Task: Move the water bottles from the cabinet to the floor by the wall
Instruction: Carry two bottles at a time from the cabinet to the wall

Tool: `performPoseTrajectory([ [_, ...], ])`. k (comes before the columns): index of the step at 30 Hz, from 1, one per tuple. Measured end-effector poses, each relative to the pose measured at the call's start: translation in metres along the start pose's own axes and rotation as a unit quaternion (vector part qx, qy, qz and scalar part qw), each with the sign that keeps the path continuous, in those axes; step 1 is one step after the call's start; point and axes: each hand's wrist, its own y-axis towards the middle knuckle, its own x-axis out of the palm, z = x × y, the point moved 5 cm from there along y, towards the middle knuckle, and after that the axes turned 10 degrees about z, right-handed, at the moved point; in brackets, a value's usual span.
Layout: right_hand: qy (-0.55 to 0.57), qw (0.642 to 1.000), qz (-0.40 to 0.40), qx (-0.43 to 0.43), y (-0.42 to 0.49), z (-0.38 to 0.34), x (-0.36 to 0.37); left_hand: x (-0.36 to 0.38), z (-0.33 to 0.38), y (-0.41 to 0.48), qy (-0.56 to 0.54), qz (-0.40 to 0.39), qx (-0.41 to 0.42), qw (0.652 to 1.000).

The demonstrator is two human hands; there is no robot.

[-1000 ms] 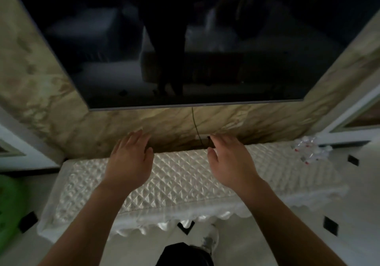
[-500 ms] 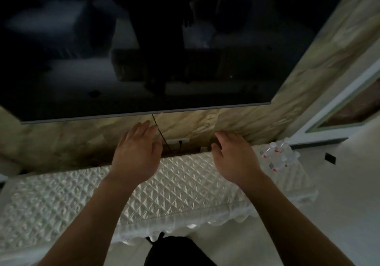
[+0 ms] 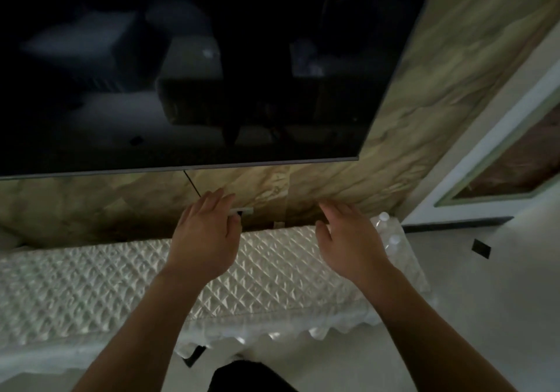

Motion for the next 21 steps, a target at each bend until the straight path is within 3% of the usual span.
performPoseTrajectory([
  [10,0.006,0.999,0.019,-0.040,-0.044,0.140,-0.061,0.048,0.148,-0.043,-0.004,0.007,-0.009,1.000],
  [21,-0.014,0.999,-0.004,-0.030,-0.013,0.251,-0.071,0.096,0.244,-0.011,0.002,0.006,0.020,1.000],
])
